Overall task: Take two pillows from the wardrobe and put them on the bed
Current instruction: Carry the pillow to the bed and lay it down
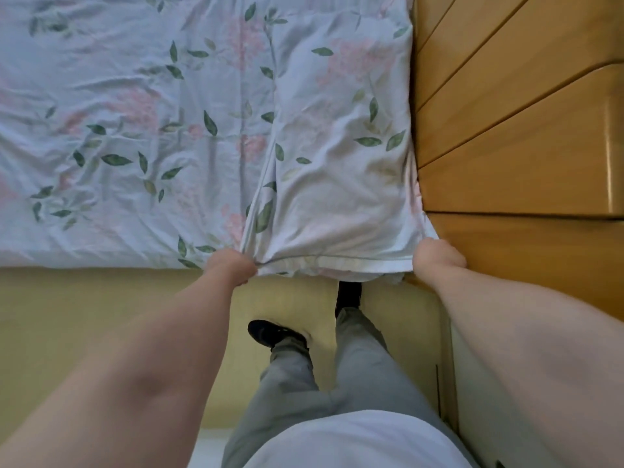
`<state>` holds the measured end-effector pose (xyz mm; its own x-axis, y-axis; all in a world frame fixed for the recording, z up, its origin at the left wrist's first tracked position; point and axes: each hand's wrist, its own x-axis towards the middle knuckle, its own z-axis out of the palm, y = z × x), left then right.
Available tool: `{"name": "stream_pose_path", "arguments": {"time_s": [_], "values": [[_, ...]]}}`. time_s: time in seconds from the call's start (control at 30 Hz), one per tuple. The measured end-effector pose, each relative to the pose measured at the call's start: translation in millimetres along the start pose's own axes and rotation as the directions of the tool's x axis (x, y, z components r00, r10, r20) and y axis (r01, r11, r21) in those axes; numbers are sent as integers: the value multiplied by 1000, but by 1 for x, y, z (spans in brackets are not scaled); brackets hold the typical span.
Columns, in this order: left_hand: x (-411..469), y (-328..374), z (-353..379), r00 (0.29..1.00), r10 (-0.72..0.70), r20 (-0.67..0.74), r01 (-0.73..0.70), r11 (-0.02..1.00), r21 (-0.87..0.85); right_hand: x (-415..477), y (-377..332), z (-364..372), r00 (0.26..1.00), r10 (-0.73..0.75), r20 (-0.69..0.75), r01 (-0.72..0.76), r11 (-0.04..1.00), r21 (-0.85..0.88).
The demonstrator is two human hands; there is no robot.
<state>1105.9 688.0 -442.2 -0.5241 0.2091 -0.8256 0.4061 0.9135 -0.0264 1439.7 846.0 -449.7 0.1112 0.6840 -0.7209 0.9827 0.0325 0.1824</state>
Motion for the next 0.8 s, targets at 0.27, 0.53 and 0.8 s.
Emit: {"name": "stream_pose_path", "arguments": {"time_s": [0.27, 0.53, 0.8], "values": [[-28, -32, -7, 993, -24, 117, -11, 957, 290, -43, -28, -29, 948, -110, 300, 187, 952, -242], [-87, -18, -60, 943, 331, 16, -328, 938, -114, -110, -108, -72, 927, -374, 9, 341, 854, 392], [-150, -81, -115, 866, 406, -292, -493, 789, -367, -217, -175, -104, 848, -492, -200, 505, 632, 588]]}}
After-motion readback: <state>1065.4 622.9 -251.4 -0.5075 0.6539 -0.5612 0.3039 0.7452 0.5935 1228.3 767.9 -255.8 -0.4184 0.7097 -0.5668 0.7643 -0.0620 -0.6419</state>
